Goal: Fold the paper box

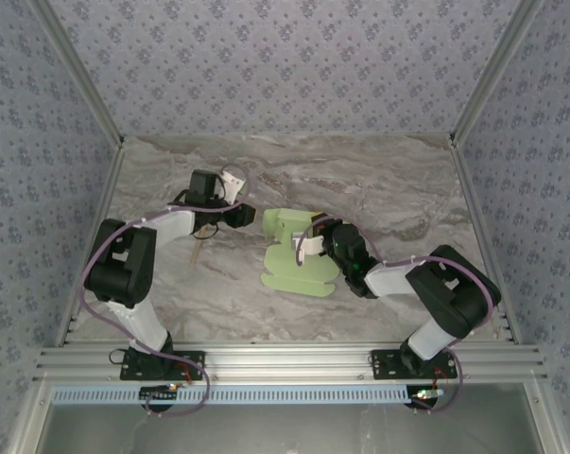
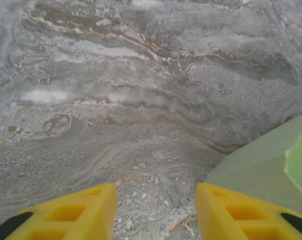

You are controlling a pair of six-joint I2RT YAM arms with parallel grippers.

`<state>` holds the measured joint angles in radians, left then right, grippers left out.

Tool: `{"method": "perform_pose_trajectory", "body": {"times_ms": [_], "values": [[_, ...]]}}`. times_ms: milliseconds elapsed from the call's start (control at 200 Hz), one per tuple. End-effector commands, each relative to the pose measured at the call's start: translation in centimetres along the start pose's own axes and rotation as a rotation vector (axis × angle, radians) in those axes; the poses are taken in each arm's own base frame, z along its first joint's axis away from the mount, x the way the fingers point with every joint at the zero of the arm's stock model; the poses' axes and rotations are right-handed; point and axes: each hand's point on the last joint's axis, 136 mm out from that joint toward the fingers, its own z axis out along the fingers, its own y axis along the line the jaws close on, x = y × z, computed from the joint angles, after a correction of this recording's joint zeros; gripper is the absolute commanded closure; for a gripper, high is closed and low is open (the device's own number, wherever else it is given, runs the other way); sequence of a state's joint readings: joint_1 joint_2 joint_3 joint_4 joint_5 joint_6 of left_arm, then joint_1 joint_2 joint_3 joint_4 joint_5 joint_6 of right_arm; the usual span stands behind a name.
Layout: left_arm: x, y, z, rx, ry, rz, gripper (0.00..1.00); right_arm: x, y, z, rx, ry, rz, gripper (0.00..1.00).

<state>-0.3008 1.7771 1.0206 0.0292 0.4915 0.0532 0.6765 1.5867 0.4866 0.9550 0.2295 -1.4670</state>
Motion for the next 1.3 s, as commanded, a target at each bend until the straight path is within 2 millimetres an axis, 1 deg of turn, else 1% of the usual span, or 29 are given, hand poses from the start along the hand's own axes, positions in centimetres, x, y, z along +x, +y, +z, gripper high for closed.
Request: {"method": "perform_pose_trajectory", "body": {"times_ms": [0, 95, 160, 325, 535, 725, 954, 1294], "values": [[0.4, -0.6, 0.8, 0.058, 0.045, 0.016, 0.55, 0.4, -0.7, -0.2, 0.026, 0.016, 0.007, 1.0], [0.6, -1.7, 1.3, 0.125, 0.057, 0.04, 0.55, 0.4, -0.8, -0.1, 0.027, 0.018, 0.01, 1.0], [0.6, -2.7, 1.4, 0.193, 0.056, 0.046, 0.54, 0.4, -0.8, -0.1, 0.027, 0.021, 0.009, 1.0], [0.9, -5.0, 1.5, 0.285, 0.059, 0.098, 0.54, 0.5, -1.1, 0.0, 0.032, 0.025, 0.013, 1.0], [0.8, -6.4, 1.8, 0.324, 0.066, 0.138, 0.54, 0.6, -1.2, 0.0, 0.029, 0.032, 0.016, 1.0], [0.9, -7.1, 2.0, 0.353, 0.067, 0.147, 0.54, 0.6, -1.0, 0.1, 0.027, 0.03, 0.019, 1.0], [0.4, -7.8, 1.9, 0.382, 0.035, 0.151, 0.54, 0.6, -1.0, 0.1, 0.016, 0.031, 0.029, 1.0], [1.1, -8.3, 1.4, 0.4, 0.051, 0.158, 0.53, 0.7, -0.9, 0.2, 0.007, 0.036, 0.035, 1.0]]}}
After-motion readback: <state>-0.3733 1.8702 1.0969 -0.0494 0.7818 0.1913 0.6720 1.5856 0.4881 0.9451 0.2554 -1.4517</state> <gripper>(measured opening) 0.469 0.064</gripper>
